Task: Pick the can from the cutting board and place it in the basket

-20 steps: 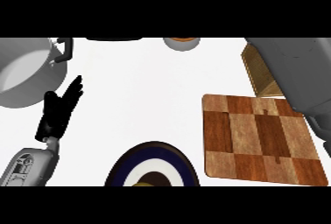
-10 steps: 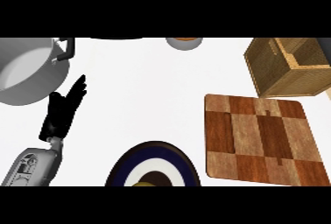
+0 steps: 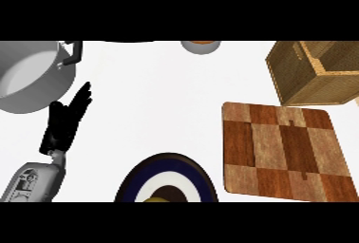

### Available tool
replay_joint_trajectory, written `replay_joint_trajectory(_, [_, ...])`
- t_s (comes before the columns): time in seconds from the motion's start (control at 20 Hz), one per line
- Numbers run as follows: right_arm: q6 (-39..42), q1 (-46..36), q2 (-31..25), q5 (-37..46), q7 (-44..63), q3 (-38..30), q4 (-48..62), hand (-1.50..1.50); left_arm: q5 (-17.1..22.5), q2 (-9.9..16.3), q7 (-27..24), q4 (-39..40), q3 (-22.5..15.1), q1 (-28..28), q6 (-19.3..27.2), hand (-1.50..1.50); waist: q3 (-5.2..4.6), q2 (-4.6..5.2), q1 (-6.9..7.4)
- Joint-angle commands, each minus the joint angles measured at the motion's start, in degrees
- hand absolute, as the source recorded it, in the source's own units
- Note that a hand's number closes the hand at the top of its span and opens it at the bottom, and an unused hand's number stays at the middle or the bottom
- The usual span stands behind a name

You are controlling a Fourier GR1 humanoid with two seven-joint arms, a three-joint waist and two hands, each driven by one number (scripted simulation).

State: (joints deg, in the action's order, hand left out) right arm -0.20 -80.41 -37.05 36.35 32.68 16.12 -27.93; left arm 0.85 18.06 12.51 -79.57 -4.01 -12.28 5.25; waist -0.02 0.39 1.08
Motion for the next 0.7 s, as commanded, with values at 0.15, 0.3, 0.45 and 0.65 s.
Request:
replay_joint_trajectory(0.15, [-1.2,4.9,-4.9,-0.6,-14.6,-3.9,4.4,1.50,-0.8,-1.1,-0.1,-2.8,-0.8,2.8,-0.3,0.00,0.05,-0.07,0.27])
replay_joint_trajectory(0.3, [0.0,4.6,-6.5,-1.7,-19.0,-6.3,7.0,1.50,-1.3,-1.2,-0.1,-0.4,0.1,0.3,-0.4,0.00,0.03,0.09,0.10])
replay_joint_trajectory(0.45, [-1.4,5.3,-5.8,-0.2,-20.8,-6.3,10.7,1.50,-2.3,-1.8,2.9,1.1,-0.3,-4.0,0.0,0.00,0.05,0.27,0.30])
replay_joint_trajectory(0.65, [-4.6,9.2,-3.0,0.6,-22.4,-6.7,12.0,1.50,-2.6,-2.5,-2.9,2.1,0.3,0.6,-0.2,0.00,0.03,0.12,0.23])
